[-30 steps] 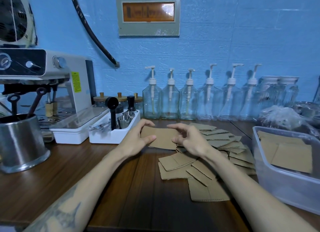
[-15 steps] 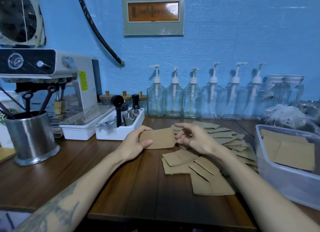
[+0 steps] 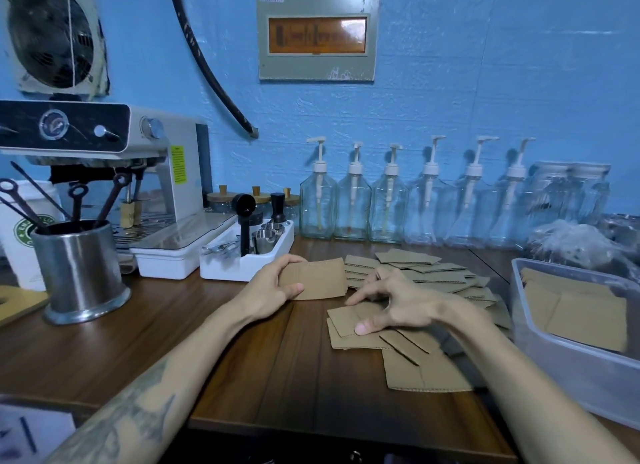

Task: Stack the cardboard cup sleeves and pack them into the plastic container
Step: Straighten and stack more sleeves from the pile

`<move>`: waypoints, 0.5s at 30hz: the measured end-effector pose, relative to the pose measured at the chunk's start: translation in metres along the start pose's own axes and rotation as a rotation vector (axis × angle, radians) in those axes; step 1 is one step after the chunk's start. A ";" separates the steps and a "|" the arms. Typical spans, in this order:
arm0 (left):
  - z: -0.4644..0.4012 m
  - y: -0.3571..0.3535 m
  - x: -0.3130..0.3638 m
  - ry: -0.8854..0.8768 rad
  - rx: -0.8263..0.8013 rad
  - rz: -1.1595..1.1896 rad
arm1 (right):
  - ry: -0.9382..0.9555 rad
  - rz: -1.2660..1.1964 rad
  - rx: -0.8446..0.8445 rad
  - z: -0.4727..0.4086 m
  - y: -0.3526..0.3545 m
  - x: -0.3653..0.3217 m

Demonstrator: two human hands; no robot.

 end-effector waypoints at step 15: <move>-0.002 -0.004 0.000 -0.015 -0.041 0.005 | 0.130 -0.368 0.395 0.000 0.027 -0.013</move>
Point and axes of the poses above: each hand's wrist, its own z-axis away from the middle knuckle, its own y-axis out of the back of the hand, x = y × z, the point moved 6 cm from there along -z, towards the middle knuckle, and after that the axes turned 5 degrees about y, right-handed, at the moved point
